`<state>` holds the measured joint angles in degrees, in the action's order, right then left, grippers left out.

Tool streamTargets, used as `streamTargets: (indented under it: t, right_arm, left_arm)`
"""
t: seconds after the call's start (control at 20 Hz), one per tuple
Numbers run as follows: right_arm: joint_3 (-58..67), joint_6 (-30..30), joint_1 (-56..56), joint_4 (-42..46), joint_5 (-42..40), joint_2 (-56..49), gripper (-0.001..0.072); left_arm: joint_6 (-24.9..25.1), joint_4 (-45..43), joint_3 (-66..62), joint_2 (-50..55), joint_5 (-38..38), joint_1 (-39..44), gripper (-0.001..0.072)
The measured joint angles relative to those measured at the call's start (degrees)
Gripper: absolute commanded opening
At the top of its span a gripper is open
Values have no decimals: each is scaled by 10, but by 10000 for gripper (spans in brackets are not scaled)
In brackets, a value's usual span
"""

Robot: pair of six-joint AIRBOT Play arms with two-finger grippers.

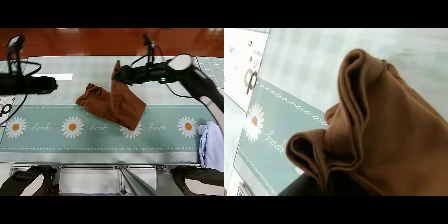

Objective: Fold the shirts.

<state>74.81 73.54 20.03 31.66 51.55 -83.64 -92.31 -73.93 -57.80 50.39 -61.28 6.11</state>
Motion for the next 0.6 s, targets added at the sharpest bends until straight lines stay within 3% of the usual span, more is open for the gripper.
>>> streamTargets:
  t: [0.35,0.4,0.45,0.6]
  right_arm:
    - [143,-1,59,-52,-16,-192,43]
    - [153,0,64,-61,-16,-209,204]
    - [160,0,68,-68,-16,-223,419]
    - [170,-5,71,-81,1,-245,408]
  left_arm:
    - [-17,21,132,-135,13,-26,20]
    - [-17,28,141,-138,16,-26,20]
    - [-18,32,147,-139,20,-27,20]
    - [-20,41,158,-136,38,-28,20]
